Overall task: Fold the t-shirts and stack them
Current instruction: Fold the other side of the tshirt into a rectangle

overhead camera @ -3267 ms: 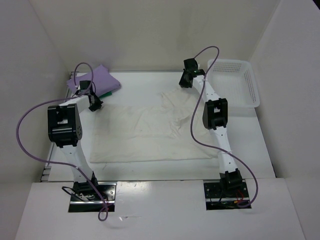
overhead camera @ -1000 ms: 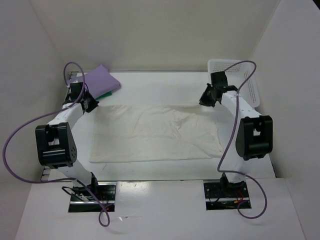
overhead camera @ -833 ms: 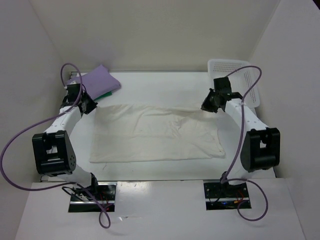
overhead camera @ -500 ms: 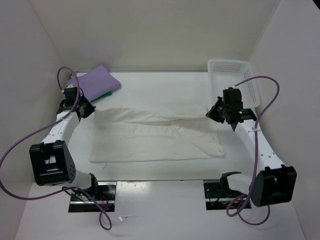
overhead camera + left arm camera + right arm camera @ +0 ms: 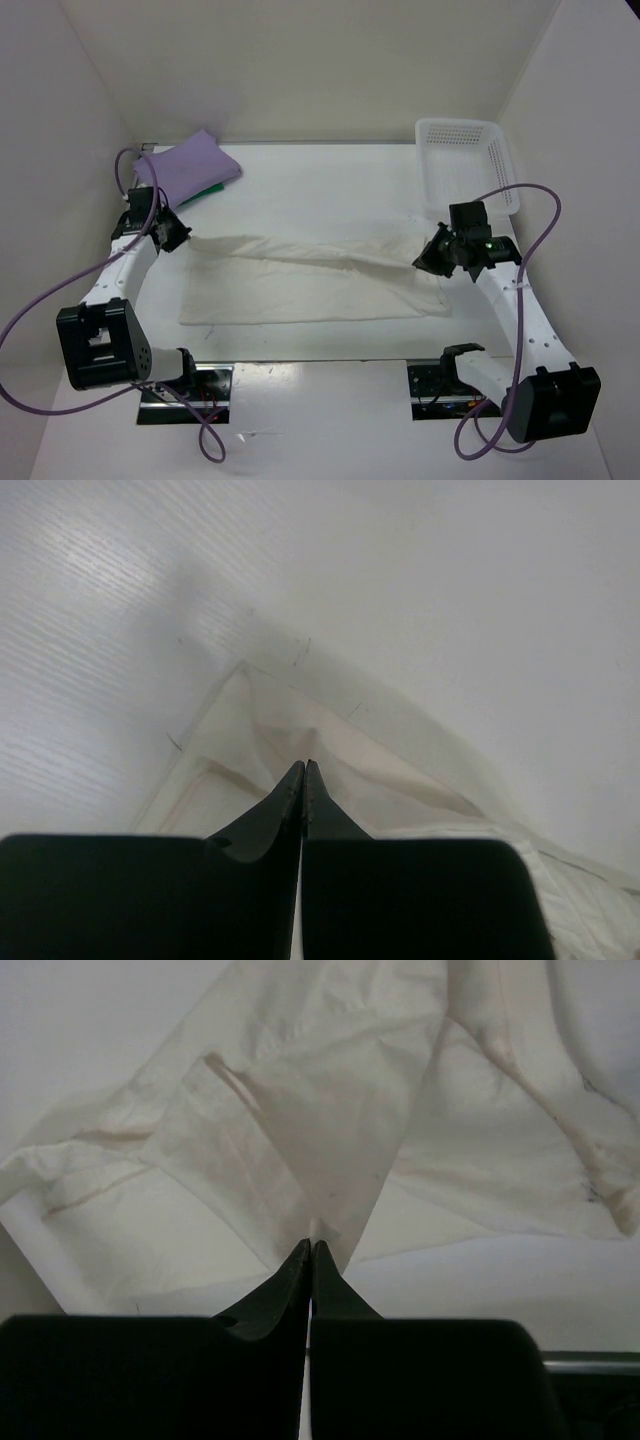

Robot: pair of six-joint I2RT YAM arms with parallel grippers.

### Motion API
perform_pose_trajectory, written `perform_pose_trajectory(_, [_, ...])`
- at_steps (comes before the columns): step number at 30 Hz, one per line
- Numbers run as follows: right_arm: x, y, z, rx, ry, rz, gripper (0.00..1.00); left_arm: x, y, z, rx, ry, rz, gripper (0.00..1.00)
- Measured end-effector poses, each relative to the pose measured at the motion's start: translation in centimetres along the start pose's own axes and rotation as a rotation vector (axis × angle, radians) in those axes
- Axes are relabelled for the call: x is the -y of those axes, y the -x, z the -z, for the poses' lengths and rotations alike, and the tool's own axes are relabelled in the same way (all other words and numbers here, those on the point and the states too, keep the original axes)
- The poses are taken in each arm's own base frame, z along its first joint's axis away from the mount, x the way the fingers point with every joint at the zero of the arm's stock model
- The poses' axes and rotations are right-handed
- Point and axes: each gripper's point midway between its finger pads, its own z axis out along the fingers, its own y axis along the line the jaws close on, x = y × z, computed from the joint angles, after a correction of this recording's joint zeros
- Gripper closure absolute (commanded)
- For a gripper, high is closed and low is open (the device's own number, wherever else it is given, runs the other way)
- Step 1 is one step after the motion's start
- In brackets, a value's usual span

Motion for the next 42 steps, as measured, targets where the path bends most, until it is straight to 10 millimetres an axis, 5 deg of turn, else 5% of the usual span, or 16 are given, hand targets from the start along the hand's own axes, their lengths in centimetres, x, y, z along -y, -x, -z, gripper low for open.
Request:
perform_pose_trajectory(7, [1.7,-2.5,0.6,-0.085,-0.055,-0.025,0.95,-1.4,-1.6,0.5,-0.043,0.049,-0.004,0.94])
perform_pose_trajectory(11, [2.5,-3.3,0.9,-0.117,-0.089,-0.025,0.73,-2.2,-2.0,0.8,-0.049,0.082,-0.006,0.84])
perform_pose_trajectory(14, [3.0,-3.6,1.3,-0.129,-0.115,-0.014,0.70,-2.5,-1.8,1.1,-0.040,0.103,-0.004,0.80])
perform_pose_trajectory(18, [2.2,-2.4,2.4,-0.089,-0.110,0.008,0.75,-2.6,-1.2,1.6,-0.025,0.121,-0.001,0.80])
perform_pose_trajectory(19, [1.7,-1.9,2.6,-0.076,-0.095,0.018,0.81,-2.2,-0.8,1.7,-0.018,0.110,-0.001,0.80])
perform_pose_trajectory(20, [1.1,-1.7,2.6,-0.071,-0.077,0.029,1.00,-1.7,-0.4,1.8,-0.012,0.089,0.000,0.80])
perform_pose_trajectory(21, [0.5,-1.5,2.5,-0.070,-0.055,0.043,1.00,-0.9,-0.1,1.9,-0.008,0.056,0.000,0.80])
perform_pose_trajectory(25, [-2.1,-1.2,-0.2,-0.102,0.009,0.067,1.00,2.1,-0.1,1.2,-0.022,-0.058,-0.022,0.80])
perform_pose_trajectory(27, [-3.6,-1.5,-2.3,-0.122,0.029,0.092,0.84,3.3,-1.3,0.7,-0.053,-0.094,-0.048,0.80])
perform_pose_trajectory(32, [-6.5,-3.3,-7.9,-0.187,0.026,0.171,0.67,3.8,-4.5,-0.2,-0.133,-0.132,-0.075,0.80])
perform_pose_trajectory(37, [-6.4,-3.7,-12.7,-0.189,-0.033,0.198,0.54,3.0,-6.9,-2.1,-0.208,-0.122,-0.073,0.80])
perform_pose_trajectory(42, [-5.5,-3.2,-14.6,-0.162,-0.084,0.207,0.53,2.7,-8.7,-2.5,-0.254,-0.125,-0.081,0.80])
